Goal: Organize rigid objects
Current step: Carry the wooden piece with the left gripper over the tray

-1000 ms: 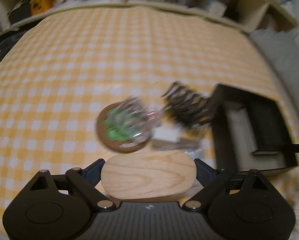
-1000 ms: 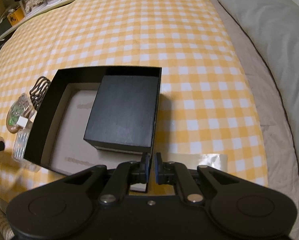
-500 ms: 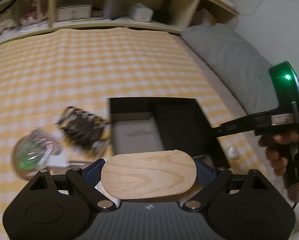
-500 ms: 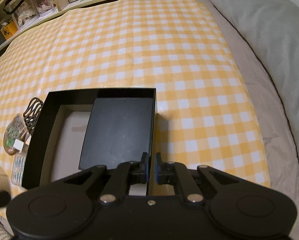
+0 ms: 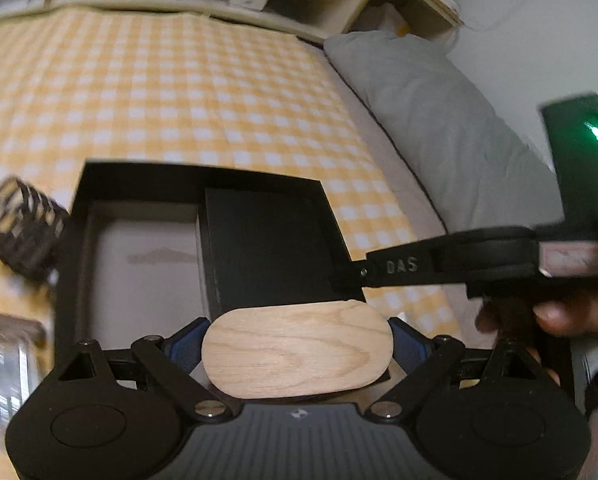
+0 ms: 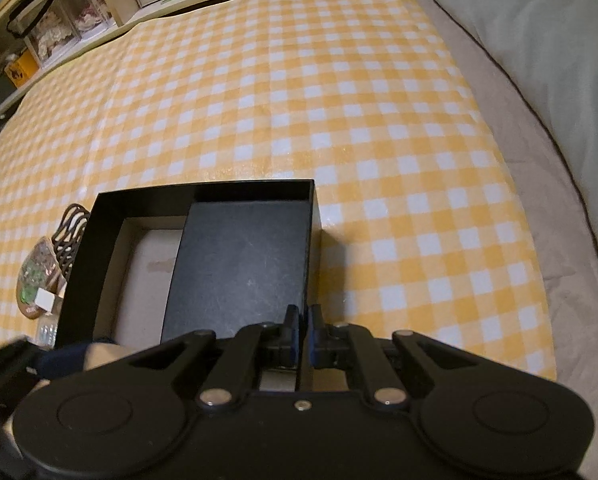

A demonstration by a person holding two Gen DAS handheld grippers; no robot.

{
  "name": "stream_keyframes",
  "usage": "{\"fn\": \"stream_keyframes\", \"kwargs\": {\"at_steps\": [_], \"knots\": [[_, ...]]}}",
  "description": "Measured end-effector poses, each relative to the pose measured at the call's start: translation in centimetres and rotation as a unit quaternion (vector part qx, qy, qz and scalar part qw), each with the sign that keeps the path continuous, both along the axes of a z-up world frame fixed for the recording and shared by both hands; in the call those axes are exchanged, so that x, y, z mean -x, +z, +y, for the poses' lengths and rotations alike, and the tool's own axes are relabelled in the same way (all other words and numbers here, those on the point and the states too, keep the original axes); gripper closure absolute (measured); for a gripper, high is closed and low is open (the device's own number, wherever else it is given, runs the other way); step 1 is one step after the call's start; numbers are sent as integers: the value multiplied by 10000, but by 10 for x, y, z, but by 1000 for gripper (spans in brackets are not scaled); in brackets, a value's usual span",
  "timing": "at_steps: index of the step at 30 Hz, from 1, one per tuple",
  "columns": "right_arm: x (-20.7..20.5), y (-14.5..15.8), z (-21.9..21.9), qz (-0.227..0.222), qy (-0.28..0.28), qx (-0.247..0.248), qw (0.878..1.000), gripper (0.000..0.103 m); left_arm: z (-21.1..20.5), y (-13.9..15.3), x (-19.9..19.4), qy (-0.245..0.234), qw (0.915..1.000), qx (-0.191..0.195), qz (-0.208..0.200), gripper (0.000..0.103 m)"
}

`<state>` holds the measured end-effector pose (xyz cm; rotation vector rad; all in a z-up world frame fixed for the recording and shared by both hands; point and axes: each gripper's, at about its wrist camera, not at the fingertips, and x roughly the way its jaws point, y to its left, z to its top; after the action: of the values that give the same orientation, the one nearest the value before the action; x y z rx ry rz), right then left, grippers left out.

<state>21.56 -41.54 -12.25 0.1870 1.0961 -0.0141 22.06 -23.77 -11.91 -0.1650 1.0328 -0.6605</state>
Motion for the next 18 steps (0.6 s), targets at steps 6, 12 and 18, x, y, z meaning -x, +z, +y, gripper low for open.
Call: {"fn": "stream_keyframes", "kwargs": {"at_steps": [6, 12, 18], "knots": [[1, 0, -3, 0, -53, -97, 9999, 98, -11, -15, -5, 62, 9996, -62, 266, 6], [1, 1, -3, 14, -54, -87, 9999, 98, -8, -19, -6, 33, 9988, 0, 493, 5], [2, 1, -3, 15, -60, -85, 9999, 98, 0, -13, -4, -29, 9989, -33, 470, 5]]}}
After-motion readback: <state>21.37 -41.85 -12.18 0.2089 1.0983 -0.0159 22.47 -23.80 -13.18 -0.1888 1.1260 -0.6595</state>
